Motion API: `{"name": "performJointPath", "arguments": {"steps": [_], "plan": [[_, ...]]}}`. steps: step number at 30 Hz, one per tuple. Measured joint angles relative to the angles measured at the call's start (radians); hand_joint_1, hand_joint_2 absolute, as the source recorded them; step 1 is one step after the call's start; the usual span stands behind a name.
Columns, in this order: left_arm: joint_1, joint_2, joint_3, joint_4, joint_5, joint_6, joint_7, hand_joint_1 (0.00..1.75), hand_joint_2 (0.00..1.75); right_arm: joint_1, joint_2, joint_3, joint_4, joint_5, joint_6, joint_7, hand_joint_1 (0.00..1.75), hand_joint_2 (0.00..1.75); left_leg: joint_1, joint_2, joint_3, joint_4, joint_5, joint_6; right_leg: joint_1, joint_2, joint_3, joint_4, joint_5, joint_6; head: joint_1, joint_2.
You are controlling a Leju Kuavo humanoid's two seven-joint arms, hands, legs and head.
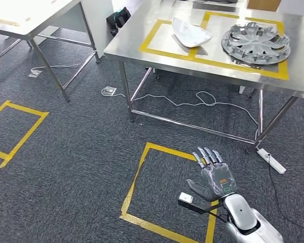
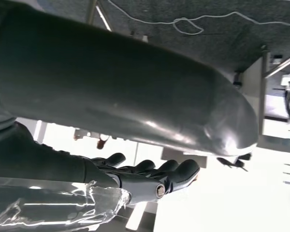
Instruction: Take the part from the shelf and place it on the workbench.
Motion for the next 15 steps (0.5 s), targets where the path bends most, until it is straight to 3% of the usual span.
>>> {"name": "performJointPath", "arguments": {"steps": [2,4,6,8,10,12,13,14,15], "plan": [[-0.004,0.0,0.0,0.0,0.0,-0.001,-0.001,0.0,0.0,0.001,0.001,-0.002,0.001,0.001,-0.001,0.004,0.0,0.0,-0.004,0.045,0.069,-0.13,0.045,0.007,0.006,-0.02,-0.003,0.006,0.0,0.009,-0.001,0.0],[-0.006,0.0,0.0,0.0,0.0,-0.003,-0.002,0.0,0.0,0.002,0.002,-0.006,0.002,0.003,-0.003,0.01,0.0,0.0,-0.008,0.06,0.088,-0.18,0.054,0.021,0.012,-0.04,-0.007,0.011,0.0,0.019,0.0,0.0],[-0.003,0.001,0.0,0.0,0.0,-0.004,-0.002,0.0,0.0,0.002,0.004,-0.008,0.004,0.007,-0.006,0.016,0.0,0.0,-0.009,0.036,0.081,-0.181,0.059,0.039,0.009,-0.052,-0.008,0.012,0.0,0.029,0.001,0.0],[-0.001,0.001,0.0,0.0,0.0,-0.004,-0.002,0.0,0.0,0.005,0.005,-0.012,0.007,0.015,-0.012,0.025,0.0,0.0,-0.007,0.014,0.076,-0.183,0.068,0.054,0.003,-0.011,-0.027,0.056,-0.035,0.041,0.004,0.0],[-0.002,0.001,0.001,0.0,0.0,-0.005,-0.002,0.0,0.0,0.016,0.006,-0.023,0.016,0.029,-0.019,0.039,0.0,0.0,-0.006,-0.009,0.069,-0.183,0.075,0.063,0.002,0.045,-0.079,0.18,-0.104,0.046,0.007,0.0],[-0.002,0.001,0.002,0.0,0.001,-0.004,-0.002,0.0,0.0,0.032,0.006,-0.038,0.033,0.045,-0.027,0.055,0.0,0.0,-0.007,-0.035,0.063,-0.183,0.08,0.067,0.002,0.06,-0.13,0.297,-0.148,0.045,0.008,0.0],[0.0,0.001,0.002,0.0,0.002,-0.003,-0.002,0.0,0.0,0.042,0.006,-0.048,0.044,0.055,-0.036,0.067,0.0,0.0,-0.007,-0.05,0.061,-0.183,0.083,0.066,0.002,0.061,-0.133,0.307,-0.143,0.044,0.008,0.0],[0.001,0.001,0.004,0.0,0.004,0.0,-0.001,0.0,0.0,0.051,0.007,-0.06,0.056,0.064,-0.049,0.079,0.0,0.0,-0.007,-0.065,0.06,-0.183,0.085,0.064,0.002,0.064,-0.116,0.277,-0.121,0.042,0.008,0.0],[0.001,0.001,0.004,0.0,0.005,0.004,0.0,0.0,0.0,0.06,0.009,-0.076,0.07,0.071,-0.067,0.093,0.0,0.0,-0.007,-0.079,0.06,-0.183,0.087,0.062,0.001,0.071,-0.082,0.214,-0.088,0.04,0.008,0.0]]}}
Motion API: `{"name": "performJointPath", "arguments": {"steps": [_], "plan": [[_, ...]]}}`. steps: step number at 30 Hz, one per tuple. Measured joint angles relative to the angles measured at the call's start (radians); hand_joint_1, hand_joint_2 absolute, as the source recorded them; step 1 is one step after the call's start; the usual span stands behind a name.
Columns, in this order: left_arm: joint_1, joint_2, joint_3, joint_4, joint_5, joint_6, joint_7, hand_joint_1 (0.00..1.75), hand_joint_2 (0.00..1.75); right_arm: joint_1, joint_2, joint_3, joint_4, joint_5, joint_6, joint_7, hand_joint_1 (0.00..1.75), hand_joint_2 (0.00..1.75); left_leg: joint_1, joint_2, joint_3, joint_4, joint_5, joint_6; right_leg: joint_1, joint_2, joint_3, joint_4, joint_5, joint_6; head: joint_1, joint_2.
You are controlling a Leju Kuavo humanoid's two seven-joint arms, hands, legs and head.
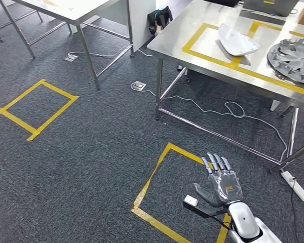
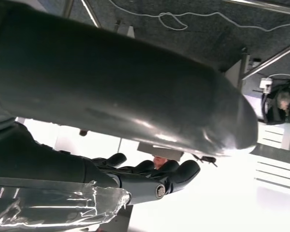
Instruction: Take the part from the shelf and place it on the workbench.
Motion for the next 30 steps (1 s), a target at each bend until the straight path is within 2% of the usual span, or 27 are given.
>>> {"name": "performJointPath", "arguments": {"steps": [2,3,4,6,7,8,10,11,12,13,14,15,17,18,19,21,22,24,25,27,28,29,30], "plan": [[0.0,-0.001,0.001,0.0,0.001,0.018,0.005,0.0,0.0,0.017,0.009,-0.042,0.036,0.006,-0.055,0.03,0.0,0.0,-0.001,-0.026,-0.003,0.002,0.003,-0.008,-0.006,0.047,0.072,-0.137,0.044,-0.003,-0.001,0.0],[-0.001,-0.002,0.001,0.0,0.001,0.033,0.01,0.0,0.0,0.028,0.017,-0.066,0.058,0.006,-0.085,0.045,0.0,0.0,0.0,-0.037,-0.007,0.003,0.006,-0.013,-0.008,0.067,0.094,-0.178,0.05,-0.005,-0.001,0.0],[0.0,-0.002,0.002,0.0,-0.001,0.048,0.016,0.0,0.0,0.041,0.027,-0.092,0.078,0.006,-0.109,0.06,0.0,0.0,0.001,-0.049,-0.012,0.004,0.009,-0.02,-0.008,0.078,0.103,-0.195,0.049,-0.007,-0.002,0.0],[0.004,-0.003,0.002,0.0,-0.007,0.074,0.031,0.0,0.0,0.071,0.053,-0.145,0.107,0.007,-0.133,0.085,0.0,0.0,0.007,-0.067,-0.02,0.003,0.016,-0.035,-0.005,0.059,0.106,-0.198,0.052,-0.018,-0.001,0.0],[0.007,-0.003,0.002,0.0,-0.009,0.083,0.038,0.0,0.0,0.085,0.065,-0.17,0.117,0.011,-0.137,0.094,0.0,0.0,0.007,-0.057,-0.025,0.009,0.011,-0.04,-0.004,0.047,0.106,-0.2,0.056,-0.025,-0.003,0.0],[0.008,-0.004,0.002,0.0,-0.012,0.09,0.043,0.0,0.0,0.097,0.077,-0.193,0.124,0.015,-0.141,0.102,0.0,0.0,0.005,-0.034,-0.037,0.032,-0.007,-0.044,-0.005,0.035,0.106,-0.203,0.059,-0.032,-0.006,0.0],[0.007,-0.005,0.002,0.0,-0.015,0.107,0.053,0.0,0.0,0.123,0.098,-0.234,0.139,0.015,-0.146,0.108,0.0,0.0,0.001,0.029,-0.088,0.141,-0.074,-0.049,-0.003,0.006,0.104,-0.206,0.062,-0.04,-0.011,0.0],[0.006,-0.006,0.002,0.0,-0.016,0.12,0.06,0.0,0.0,0.138,0.111,-0.257,0.146,0.005,-0.148,0.101,0.0,0.0,0.001,0.047,-0.12,0.212,-0.109,-0.052,-0.001,-0.01,0.102,-0.206,0.062,-0.042,-0.013,0.0],[0.006,-0.007,0.002,0.0,-0.018,0.137,0.069,0.0,0.0,0.151,0.126,-0.284,0.154,-0.013,-0.148,0.083,0.0,0.0,0.002,0.055,-0.143,0.266,-0.13,-0.054,0.0,-0.026,0.101,-0.206,0.062,-0.043,-0.013,0.0],[0.007,-0.008,0.002,0.0,-0.02,0.159,0.079,0.0,0.0,0.162,0.146,-0.321,0.163,-0.036,-0.148,0.052,0.0,0.0,0.002,0.059,-0.149,0.288,-0.133,-0.055,0.001,-0.04,0.1,-0.206,0.061,-0.043,-0.013,0.0],[0.009,-0.009,0.002,0.0,-0.022,0.185,0.089,0.0,0.0,0.171,0.171,-0.368,0.172,-0.055,-0.148,0.015,0.0,0.0,0.003,0.062,-0.135,0.272,-0.118,-0.055,0.002,-0.054,0.099,-0.206,0.061,-0.043,-0.013,0.0],[0.011,-0.01,0.002,0.0,-0.023,0.214,0.096,0.0,0.0,0.179,0.199,-0.423,0.18,-0.062,-0.148,-0.028,0.0,0.0,0.002,0.069,-0.102,0.22,-0.091,-0.053,0.002,-0.066,0.099,-0.206,0.061,-0.042,-0.013,0.0],[0.01,-0.01,0.002,0.0,-0.026,0.271,0.105,0.0,0.0,0.192,0.258,-0.545,0.191,-0.051,-0.148,-0.095,0.0,0.0,-0.002,0.11,-0.017,0.079,-0.042,-0.047,0.005,-0.089,0.101,-0.203,0.059,-0.038,-0.015,0.0],[0.009,-0.011,0.002,0.0,-0.027,0.292,0.107,0.0,0.0,0.199,0.284,-0.602,0.196,-0.04,-0.149,-0.118,0.0,0.0,-0.005,0.125,0.01,0.031,-0.031,-0.041,0.008,-0.099,0.101,-0.202,0.058,-0.033,-0.014,0.0],[0.009,-0.012,0.002,0.0,-0.028,0.309,0.108,0.0,0.0,0.204,0.307,-0.653,0.202,-0.031,-0.149,-0.133,0.0,0.0,-0.007,0.134,0.022,0.006,-0.029,-0.035,0.01,-0.109,0.102,-0.201,0.057,-0.028,-0.013,0.0],[0.012,-0.013,0.002,0.0,-0.029,0.343,0.112,0.0,0.0,0.209,0.352,-0.749,0.214,-0.009,-0.15,-0.158,0.0,0.0,-0.009,0.115,0.019,0.0,-0.028,-0.023,0.011,-0.127,0.105,-0.202,0.056,-0.018,-0.01,0.0],[0.015,-0.014,0.002,0.0,-0.029,0.361,0.115,0.0,0.0,0.211,0.371,-0.794,0.221,0.003,-0.15,-0.165,0.0,0.0,-0.008,0.105,0.018,-0.002,-0.026,-0.017,0.009,-0.121,0.103,-0.198,0.049,-0.013,-0.009,0.0],[0.015,-0.015,0.002,-0.001,-0.03,0.387,0.119,0.0,0.0,0.217,0.401,-0.873,0.238,0.017,-0.15,-0.167,0.0,0.0,-0.004,0.085,0.018,-0.005,-0.02,-0.005,0.005,-0.075,0.079,-0.139,0.008,-0.003,-0.005,0.0],[0.015,-0.017,0.001,-0.003,-0.03,0.395,0.12,0.0,0.0,0.225,0.411,-0.906,0.251,0.019,-0.15,-0.162,0.0,0.0,-0.003,0.074,0.017,-0.005,-0.019,-0.001,0.003,-0.045,0.051,-0.077,-0.026,-0.001,-0.002,0.0],[0.016,-0.018,0.0,-0.009,-0.029,0.402,0.121,0.0,0.0,0.241,0.425,-0.959,0.283,0.021,-0.15,-0.152,0.0,0.0,-0.003,0.049,0.014,-0.005,-0.018,0.003,0.002,-0.016,-0.011,0.058,-0.084,0.0,0.001,0.0],[0.018,-0.019,-0.001,-0.014,-0.029,0.403,0.121,0.0,0.0,0.247,0.432,-0.982,0.299,0.022,-0.15,-0.148,0.0,0.0,-0.004,0.036,0.013,-0.005,-0.017,0.004,0.003,-0.012,-0.028,0.092,-0.092,0.0,0.001,0.0],[0.02,-0.019,-0.001,-0.019,-0.029,0.404,0.121,0.0,0.0,0.25,0.438,-1.001,0.314,0.023,-0.15,-0.142,0.0,0.0,-0.004,0.023,0.013,-0.005,-0.016,0.003,0.002,-0.009,-0.026,0.087,-0.079,-0.001,0.001,0.0],[0.022,-0.019,-0.001,-0.025,-0.029,0.405,0.121,0.0,0.0,0.25,0.443,-1.017,0.327,0.024,-0.15,-0.133,0.0,0.0,-0.003,0.011,0.014,-0.004,-0.015,0.002,0.002,-0.006,-0.006,0.044,-0.051,-0.003,0.001,0.0]]}}
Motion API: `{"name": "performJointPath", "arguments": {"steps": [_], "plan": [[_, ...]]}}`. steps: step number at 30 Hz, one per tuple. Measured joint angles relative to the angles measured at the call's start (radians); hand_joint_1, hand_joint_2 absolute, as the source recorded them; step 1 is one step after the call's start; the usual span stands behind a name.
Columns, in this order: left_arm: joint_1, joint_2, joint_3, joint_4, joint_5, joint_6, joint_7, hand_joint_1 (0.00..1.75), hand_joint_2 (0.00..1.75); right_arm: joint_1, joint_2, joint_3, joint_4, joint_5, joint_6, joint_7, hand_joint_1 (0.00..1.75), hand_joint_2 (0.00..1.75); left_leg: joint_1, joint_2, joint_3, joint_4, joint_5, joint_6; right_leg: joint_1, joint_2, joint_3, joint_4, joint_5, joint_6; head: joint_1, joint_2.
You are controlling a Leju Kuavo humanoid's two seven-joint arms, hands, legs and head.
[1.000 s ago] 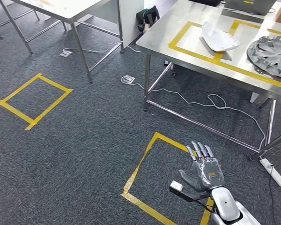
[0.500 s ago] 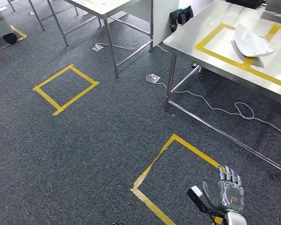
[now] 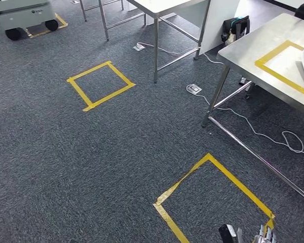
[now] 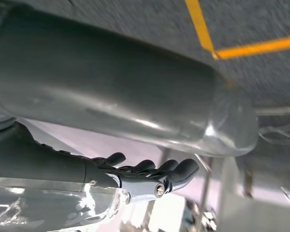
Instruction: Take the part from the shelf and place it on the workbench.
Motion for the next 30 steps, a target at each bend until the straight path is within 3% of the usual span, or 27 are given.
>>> {"name": "performJointPath", "arguments": {"steps": [2,3,5,7,9,11,12,13,14,16,17,18,20,22,24,26,28,29,30], "plan": [[0.002,-0.004,0.0,-0.017,-0.001,0.001,0.0,0.0,0.0,-0.009,0.009,-0.026,0.029,0.0,0.0,0.026,0.0,0.0,0.0,-0.023,0.0,0.002,0.002,-0.006,-0.004,0.038,0.072,-0.144,0.063,-0.004,0.0,0.0],[0.002,-0.007,0.0,-0.03,-0.001,0.002,0.0,0.0,0.0,-0.015,0.014,-0.04,0.049,0.0,0.0,0.037,0.0,0.0,0.0,-0.032,-0.002,0.003,0.003,-0.011,-0.005,0.059,0.1,-0.201,0.08,-0.006,-0.001,0.0],[0.006,-0.014,0.001,-0.058,-0.002,0.003,-0.001,0.0,0.0,-0.03,0.023,-0.074,0.094,-0.001,0.0,0.051,0.0,0.0,0.003,-0.051,-0.007,0.004,0.006,-0.024,-0.003,0.079,0.126,-0.248,0.084,-0.013,-0.001,0.0],[0.015,-0.02,0.001,-0.087,-0.004,0.003,-0.003,0.0,0.0,-0.045,0.031,-0.109,0.141,0.0,0.0,0.067,0.0,0.0,0.009,-0.057,-0.013,0.005,0.009,-0.036,0.002,0.057,0.133,-0.252,0.09,-0.026,-0.001,0.0],[0.022,-0.025,0.002,-0.115,-0.005,0.004,-0.002,0.0,0.0,-0.059,0.035,-0.133,0.186,0.001,0.0,0.091,0.0,0.0,0.009,-0.012,-0.034,0.048,-0.022,-0.043,0.002,0.032,0.139,-0.262,0.099,-0.039,-0.004,0.0],[0.023,-0.03,0.002,-0.138,-0.005,0.004,0.0,0.0,0.0,-0.066,0.036,-0.15,0.229,0.002,-0.001,0.118,0.0,0.0,0.008,0.036,-0.088,0.163,-0.091,-0.049,0.002,0.004,0.14,-0.268,0.102,-0.046,-0.008,0.0],[0.023,-0.032,0.002,-0.147,-0.005,0.004,0.001,0.0,0.0,-0.069,0.036,-0.158,0.249,0.002,-0.001,0.131,0.0,0.0,0.01,0.042,-0.119,0.229,-0.121,-0.053,0.002,-0.013,0.139,-0.268,0.102,-0.047,-0.009,0.0],[0.025,-0.034,0.003,-0.158,-0.005,0.004,0.002,0.0,0.0,-0.073,0.036,-0.167,0.272,0.002,-0.001,0.145,0.0,0.0,0.013,0.045,-0.14,0.276,-0.136,-0.057,0.001,-0.028,0.137,-0.268,0.102,-0.047,-0.008,0.0],[0.027,-0.036,0.006,-0.17,-0.005,0.004,0.002,0.0,0.0,-0.079,0.037,-0.177,0.294,0.001,-0.001,0.159,0.0,0.0,0.017,0.046,-0.145,0.29,-0.132,-0.061,0.0,-0.043,0.136,-0.268,0.102,-0.045,-0.008,0.0],[0.031,-0.038,0.016,-0.196,-0.005,0.004,0.002,0.0,0.0,-0.092,0.039,-0.196,0.332,0.001,-0.001,0.18,0.0,0.0,0.026,0.062,-0.096,0.207,-0.079,-0.072,-0.005,-0.067,0.136,-0.265,0.1,-0.038,-0.008,0.0],[0.032,-0.043,0.022,-0.207,-0.005,0.004,0.001,0.0,0.0,-0.097,0.039,-0.206,0.346,0.001,-0.001,0.188,0.0,0.0,0.031,0.09,-0.055,0.135,-0.051,-0.08,-0.004,-0.076,0.136,-0.262,0.096,-0.03,-0.01,0.0],[0.031,-0.047,0.027,-0.22,-0.005,0.004,0.0,0.0,0.0,-0.101,0.04,-0.217,0.357,0.0,-0.001,0.193,0.0,0.0,0.035,0.11,-0.021,0.076,-0.032,-0.081,-0.004,-0.086,0.135,-0.257,0.09,-0.021,-0.011,0.0],[0.029,-0.059,0.04,-0.245,-0.005,0.004,-0.003,0.0,0.0,-0.109,0.04,-0.242,0.372,-0.005,-0.001,0.198,0.0,0.0,0.033,0.13,0.007,0.022,-0.025,-0.071,0.0,-0.104,0.137,-0.253,0.079,-0.007,-0.006,0.0],[0.031,-0.064,0.056,-0.266,-0.005,0.005,-0.005,0.0,0.0,-0.118,0.043,-0.262,0.384,-0.008,-0.001,0.199,0.0,0.0,0.028,0.104,0.003,0.022,-0.025,-0.051,-0.006,-0.115,0.147,-0.256,0.074,-0.001,0.002,0.0],[0.033,-0.067,0.071,-0.283,-0.005,0.006,-0.008,0.0,0.0,-0.123,0.046,-0.277,0.395,-0.008,-0.001,0.198,0.0,0.0,0.025,0.084,0.001,0.021,-0.02,-0.036,-0.012,-0.079,0.139,-0.224,0.045,0.005,0.004,0.0],[0.033,-0.07,0.085,-0.298,-0.005,0.006,-0.012,0.0,0.0,-0.124,0.048,-0.294,0.406,-0.007,-0.001,0.198,0.0,0.0,0.021,0.062,-0.002,0.021,-0.016,-0.023,-0.011,-0.025,0.085,-0.103,-0.025,0.004,0.006,0.0],[0.033,-0.073,0.096,-0.305,-0.004,0.006,-0.019,0.0,0.0,-0.124,0.048,-0.308,0.416,-0.006,-0.001,0.199,0.0,0.0,0.013,0.035,-0.005,0.021,-0.015,-0.016,-0.006,-0.008,0.017,0.031,-0.076,-0.005,0.006,0.0],[0.033,-0.074,0.1,-0.308,-0.004,0.006,-0.022,0.0,0.0,-0.124,0.048,-0.314,0.42,-0.006,-0.001,0.2,0.0,0.0,0.01,0.02,-0.006,0.021,-0.014,-0.014,-0.003,-0.005,0.001,0.053,-0.072,-0.011,0.006,0.0],[0.034,-0.075,0.104,-0.31,-0.004,0.006,-0.024,0.0,0.0,-0.125,0.048,-0.319,0.423,-0.005,-0.001,0.201,0.0,0.0,0.007,0.004,-0.005,0.021,-0.014,-0.013,0.0,-0.001,0.005,0.033,-0.048,-0.018,0.006,0.0]]}}
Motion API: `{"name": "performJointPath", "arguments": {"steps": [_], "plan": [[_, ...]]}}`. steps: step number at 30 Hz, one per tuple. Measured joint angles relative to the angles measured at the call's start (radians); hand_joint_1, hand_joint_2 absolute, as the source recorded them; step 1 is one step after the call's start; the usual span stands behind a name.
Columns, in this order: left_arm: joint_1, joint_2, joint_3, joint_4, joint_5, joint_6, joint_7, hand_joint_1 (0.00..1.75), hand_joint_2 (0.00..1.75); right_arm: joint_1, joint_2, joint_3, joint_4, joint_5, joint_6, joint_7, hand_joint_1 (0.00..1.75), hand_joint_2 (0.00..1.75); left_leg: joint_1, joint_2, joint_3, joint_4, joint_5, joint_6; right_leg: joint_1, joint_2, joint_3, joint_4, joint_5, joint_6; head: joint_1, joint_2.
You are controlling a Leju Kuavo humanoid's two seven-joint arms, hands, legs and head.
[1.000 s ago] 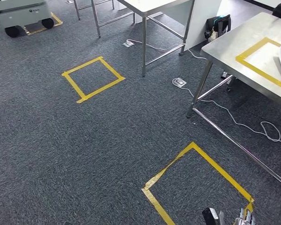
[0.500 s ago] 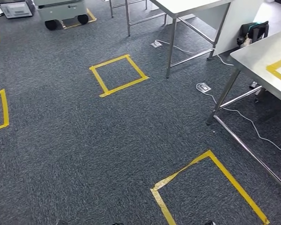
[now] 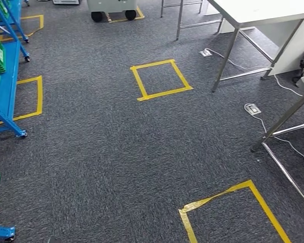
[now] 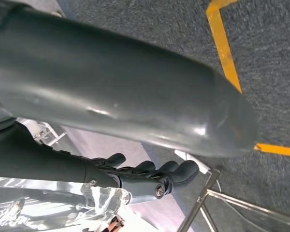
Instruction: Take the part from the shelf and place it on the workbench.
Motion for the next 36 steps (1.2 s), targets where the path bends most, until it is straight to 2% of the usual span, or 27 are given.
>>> {"name": "performJointPath", "arguments": {"steps": [1,3,5,7,8,9,11,13,14,15,16,18,20,22,23,25,26,27,28,29,30,31,32,33,34,35,36], "plan": [[0.0,-0.001,0.003,-0.002,0.0,0.0,-0.001,0.0,0.0,-0.001,0.0,-0.004,0.003,0.0,0.0,0.0,0.0,0.0,-0.001,-0.016,0.001,0.0,0.0,0.0,0.003,0.01,0.022,-0.056,0.038,-0.007,0.0,0.0],[-0.001,-0.004,0.007,-0.006,0.0,0.0,-0.001,0.0,0.0,-0.003,0.0,-0.011,0.007,0.0,0.0,0.0,0.0,0.0,-0.002,-0.042,0.001,0.002,0.001,-0.002,0.005,0.06,0.081,-0.196,0.105,-0.015,0.0,0.0],[-0.001,-0.006,0.01,-0.009,0.0,0.0,-0.002,0.0,0.0,-0.006,0.0,-0.015,0.011,0.0,0.0,0.0,0.0,0.0,-0.001,-0.064,-0.004,0.002,0.004,-0.01,0.006,0.089,0.111,-0.262,0.127,-0.013,0.0,0.0],[0.002,-0.008,0.014,-0.01,0.0,0.0,-0.002,0.0,0.0,-0.011,0.001,-0.017,0.013,0.001,0.0,0.0,0.0,0.0,0.004,-0.082,-0.01,0.0,0.01,-0.023,0.009,0.071,0.118,-0.271,0.131,-0.013,-0.001,0.0],[0.003,-0.008,0.017,-0.01,0.0,0.0,-0.004,0.0,0.0,-0.013,0.002,-0.018,0.014,0.001,0.0,0.0,0.0,0.0,0.005,-0.07,-0.014,0.003,0.007,-0.028,0.009,0.06,0.121,-0.275,0.136,-0.018,-0.001,0.0],[0.003,-0.008,0.019,-0.01,0.0,0.0,-0.005,0.0,0.0,-0.013,0.002,-0.019,0.014,0.001,0.0,0.0,0.0,0.0,0.003,-0.046,-0.024,0.02,-0.007,-0.031,0.009,0.047,0.123,-0.282,0.141,-0.023,-0.003,0.0],[0.0,-0.008,0.022,-0.011,0.0,0.0,-0.008,0.0,0.0,-0.012,0.003,-0.025,0.016,0.001,-0.001,0.0,0.0,0.0,0.0,0.015,-0.069,0.113,-0.066,-0.036,0.008,0.017,0.124,-0.289,0.145,-0.03,-0.006,0.0],[-0.002,-0.009,0.022,-0.01,0.0,0.0,-0.01,0.0,0.0,-0.011,0.003,-0.032,0.02,0.001,-0.001,0.0,0.0,0.0,0.0,0.038,-0.127,0.239,-0.122,-0.043,0.009,-0.015,0.123,-0.289,0.144,-0.032,-0.007,0.0],[-0.002,-0.01,0.022,-0.01,0.0,0.0,-0.011,0.0,0.0,-0.011,0.003,-0.034,0.022,0.001,-0.001,0.0,0.0,0.0,0.001,0.042,-0.14,0.27,-0.127,-0.046,0.009,-0.031,0.122,-0.289,0.144,-0.032,-0.007,0.0],[-0.002,-0.011,0.023,-0.01,0.0,0.0,-0.012,0.0,0.0,-0.012,0.004,-0.036,0.024,0.001,-0.001,0.0,0.0,0.0,0.002,0.045,-0.134,0.263,-0.113,-0.048,0.009,-0.045,0.122,-0.289,0.143,-0.032,-0.007,0.0],[-0.001,-0.012,0.023,-0.01,0.0,0.0,-0.012,0.0,0.0,-0.012,0.004,-0.037,0.025,0.0,-0.001,-0.001,0.0,0.0,0.003,0.052,-0.109,0.22,-0.085,-0.049,0.009,-0.059,0.123,-0.289,0.142,-0.031,-0.007,0.0],[-0.003,-0.014,0.024,-0.01,0.0,0.0,-0.013,0.0,0.0,-0.013,0.004,-0.039,0.026,0.001,-0.001,-0.003,0.0,0.0,0.002,0.094,-0.034,0.084,-0.028,-0.05,0.011,-0.082,0.125,-0.285,0.137,-0.023,-0.008,0.0],[-0.008,-0.018,0.024,-0.01,0.0,0.0,-0.015,0.0,0.0,-0.014,0.004,-0.041,0.028,0.001,-0.001,-0.007,0.0,0.0,-0.001,0.123,0.009,0.002,-0.009,-0.038,0.017,-0.102,0.124,-0.282,0.129,-0.013,-0.006,0.0],[-0.007,-0.02,0.025,-0.01,0.0,0.0,-0.017,0.0,0.0,-0.018,0.004,-0.042,0.029,0.002,-0.001,-0.009,0.0,0.0,-0.005,0.107,0.011,-0.006,-0.01,-0.02,0.018,-0.122,0.131,-0.282,0.125,-0.004,-0.002,0.0],[-0.006,-0.02,0.027,-0.01,0.0,0.0,-0.018,0.0,0.0,-0.021,0.004,-0.042,0.03,0.003,-0.001,-0.01,0.0,0.0,-0.005,0.098,0.011,-0.007,-0.01,-0.014,0.016,-0.118,0.134,-0.279,0.12,0.001,-0.001,0.0],[-0.006,-0.021,0.03,-0.01,0.0,0.0,-0.018,0.0,0.0,-0.024,0.004,-0.043,0.031,0.004,-0.001,-0.013,0.0,0.0,-0.002,0.078,0.01,-0.009,-0.004,-0.002,0.01,-0.07,0.115,-0.227,0.083,0.012,0.001,0.0],[-0.007,-0.022,0.031,-0.01,0.0,0.0,-0.018,0.0,0.0,-0.024,0.004,-0.043,0.031,0.005,-0.001,-0.014,0.0,0.0,-0.001,0.067,0.008,-0.009,-0.002,0.003,0.008,-0.038,0.088,-0.168,0.049,0.016,0.003,0.0],[-0.008,-0.022,0.031,-0.01,0.0,0.0,-0.018,0.0,0.0,-0.023,0.005,-0.044,0.033,0.005,-0.001,-0.015,0.0,0.0,-0.001,0.055,0.007,-0.009,-0.001,0.006,0.008,-0.017,0.054,-0.094,0.014,0.018,0.004,0.0],[-0.009,-0.022,0.031,-0.01,0.0,0.0,-0.018,0.0,0.0,-0.022,0.005,-0.045,0.035,0.005,-0.001,-0.015,0.0,0.0,-0.001,0.043,0.005,-0.009,0.0,0.008,0.008,-0.009,0.02,-0.024,-0.012,0.018,0.003,0.0],[-0.009,-0.022,0.032,-0.01,0.0,0.0,-0.018,0.0,0.0,-0.022,0.005,-0.047,0.037,0.005,-0.001,-0.015,0.0,0.0,-0.001,0.029,0.005,-0.009,0.001,0.009,0.008,-0.006,-0.004,0.019,-0.019,0.017,0.003,0.0],[-0.009,-0.021,0.032,-0.01,0.0,0.0,-0.018,0.0,0.0,-0.022,0.005,-0.049,0.039,0.006,-0.001,-0.015,0.0,0.0,-0.002,0.014,0.005,-0.009,0.002,0.008,0.008,-0.004,-0.009,0.022,-0.005,0.015,0.003,0.0],[-0.009,-0.021,0.032,-0.01,0.0,0.0,-0.018,0.0,0.0,-0.023,0.005,-0.052,0.041,0.006,-0.001,-0.015,0.0,0.0,-0.001,-0.002,0.006,-0.009,0.002,0.008,0.007,0.0,0.005,-0.018,0.027,0.012,0.003,0.0],[-0.009,-0.021,0.033,-0.009,0.0,0.0,-0.018,0.0,0.0,-0.023,0.005,-0.054,0.041,0.007,-0.001,-0.015,0.0,0.0,-0.001,-0.017,0.007,-0.009,0.003,0.006,0.006,0.013,0.034,-0.087,0.068,0.009,0.003,0.0],[-0.009,-0.021,0.034,-0.009,0.0,0.0,-0.018,0.0,0.0,-0.024,0.005,-0.056,0.042,0.007,-0.001,-0.015,0.0,0.0,-0.001,-0.031,0.007,-0.008,0.004,0.003,0.005,0.039,0.067,-0.161,0.1,0.007,0.004,0.0],[-0.011,-0.021,0.035,-0.009,0.0,0.0,-0.018,0.0,0.0,-0.025,0.005,-0.057,0.043,0.008,-0.001,-0.015,0.0,0.0,-0.001,-0.044,0.005,-0.007,0.005,-0.001,0.002,0.061,0.092,-0.221,0.121,0.005,0.003,0.0],[-0.012,-0.021,0.036,-0.009,0.0,0.0,-0.018,0.0,0.0,-0.025,0.005,-0.058,0.044,0.008,-0.001,-0.016,0.0,0.0,0.0,-0.054,0.002,-0.007,0.007,-0.007,0.002,0.079,0.107,-0.256,0.129,0.003,0.003,0.0],[-0.012,-0.021,0.037,-0.009,0.0,0.0,-0.018,0.0,0.0,-0.026,0.005,-0.059,0.045,0.009,-0.001,-0.016,0.0,0.0,0.001,-0.065,-0.002,-0.008,0.01,-0.014,0.002,0.085,0.113,-0.269,0.127,0.0,0.003,0.0]]}}
